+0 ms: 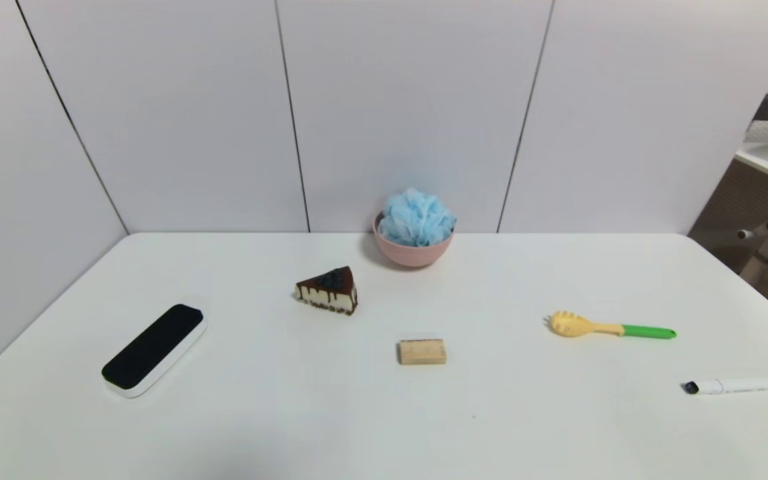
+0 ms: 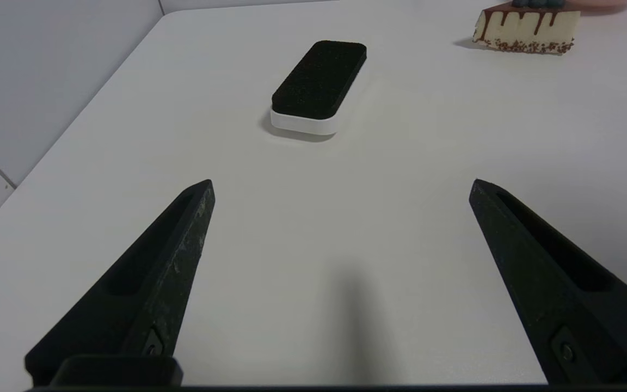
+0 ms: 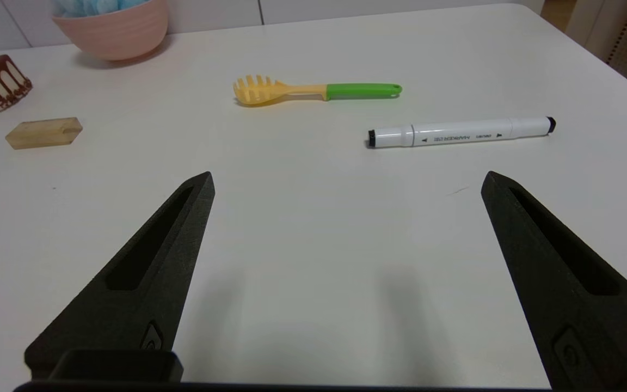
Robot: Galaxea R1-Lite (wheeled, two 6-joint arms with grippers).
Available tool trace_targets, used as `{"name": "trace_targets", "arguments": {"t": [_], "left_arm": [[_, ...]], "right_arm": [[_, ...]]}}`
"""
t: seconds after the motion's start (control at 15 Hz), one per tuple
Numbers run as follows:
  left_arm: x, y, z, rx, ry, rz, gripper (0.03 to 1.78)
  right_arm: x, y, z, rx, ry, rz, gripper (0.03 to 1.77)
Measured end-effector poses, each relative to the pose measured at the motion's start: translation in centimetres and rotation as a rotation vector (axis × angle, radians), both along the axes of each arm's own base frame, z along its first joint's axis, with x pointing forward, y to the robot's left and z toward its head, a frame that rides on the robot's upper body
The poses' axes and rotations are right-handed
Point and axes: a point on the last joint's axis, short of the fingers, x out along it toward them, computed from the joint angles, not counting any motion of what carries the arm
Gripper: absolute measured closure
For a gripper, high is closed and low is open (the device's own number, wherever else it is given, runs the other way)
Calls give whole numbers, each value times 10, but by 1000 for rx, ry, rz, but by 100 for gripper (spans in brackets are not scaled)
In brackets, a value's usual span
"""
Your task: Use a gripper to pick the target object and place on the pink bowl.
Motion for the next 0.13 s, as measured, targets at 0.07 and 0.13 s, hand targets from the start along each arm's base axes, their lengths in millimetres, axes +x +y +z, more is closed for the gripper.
{"name": "trace_targets", "arguments": {"t": [0.07,0.13], "left_arm": [[0,0,0,0,0,0,12],[0,0,0,0,0,0,12]], "right_arm": [[0,0,0,-1,0,1,11],[0,0,0,-2,0,1,11]]}}
